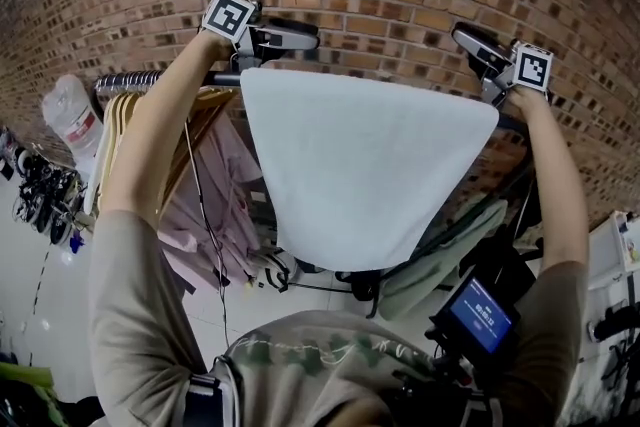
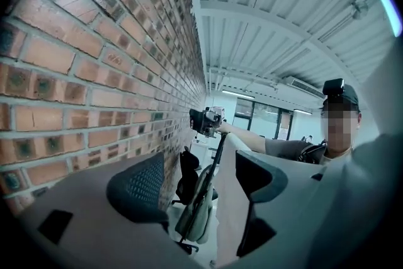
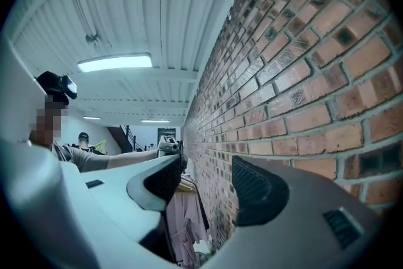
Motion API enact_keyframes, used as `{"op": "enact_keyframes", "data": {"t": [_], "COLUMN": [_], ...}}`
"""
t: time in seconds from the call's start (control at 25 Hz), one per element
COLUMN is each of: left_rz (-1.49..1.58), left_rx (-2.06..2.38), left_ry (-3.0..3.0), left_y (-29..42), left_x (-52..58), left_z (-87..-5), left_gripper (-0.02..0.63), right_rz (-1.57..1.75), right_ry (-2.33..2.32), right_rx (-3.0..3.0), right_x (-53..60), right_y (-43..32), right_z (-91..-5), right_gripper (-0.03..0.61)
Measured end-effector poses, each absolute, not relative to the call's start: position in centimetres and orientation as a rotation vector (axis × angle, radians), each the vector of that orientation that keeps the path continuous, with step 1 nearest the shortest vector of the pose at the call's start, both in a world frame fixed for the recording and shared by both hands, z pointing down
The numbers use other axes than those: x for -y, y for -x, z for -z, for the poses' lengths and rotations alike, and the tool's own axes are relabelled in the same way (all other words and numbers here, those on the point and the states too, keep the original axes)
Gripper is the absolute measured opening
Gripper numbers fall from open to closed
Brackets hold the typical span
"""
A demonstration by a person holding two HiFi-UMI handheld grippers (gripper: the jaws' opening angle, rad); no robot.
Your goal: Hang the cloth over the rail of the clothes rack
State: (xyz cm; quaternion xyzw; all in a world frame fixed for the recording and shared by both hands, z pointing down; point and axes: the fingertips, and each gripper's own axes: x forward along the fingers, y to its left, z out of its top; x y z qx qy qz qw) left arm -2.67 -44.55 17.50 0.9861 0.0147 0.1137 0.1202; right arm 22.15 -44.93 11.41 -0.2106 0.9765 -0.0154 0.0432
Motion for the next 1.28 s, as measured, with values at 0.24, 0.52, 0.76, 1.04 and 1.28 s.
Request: {"op": "enact_keyframes", "data": {"t": [0.24,0.52,0.76,1.04,1.28], "left_rz": [-0.234,-0.109,-0.032,-0.064,-0.061], "left_rx": [-0.049,0.102,-0.1,-0.08,0.199], "left_ry": [-2.92,-3.073,-3.08,-3.059,-3.048], "left_y": [2.9,4.2,3.8,3.7,4.7], "left_x": [44.6,46.1,42.6,41.1,42.8], "left_z": [-15.7,-11.0,-8.0,-7.5,-7.8], "left_gripper": [0.353,0.353,0.353,0.334,0.005], "right_rz": [0.022,-0.027,-0.014,-0.129,-0.191], "right_ry": [0.636,0.639,0.66,0.691,0.706], "right_rx": [-2.962,-2.925,-2.934,-2.974,-2.929], "right_x": [44.5,43.8,43.4,41.8,40.4], "right_y": [-22.2,-22.3,-21.7,-20.8,-21.4], "right_z": [-10.4,-7.9,-7.1,-5.2,-3.2], "right_gripper": [0.233,0.233,0.233,0.23,0.007]}}
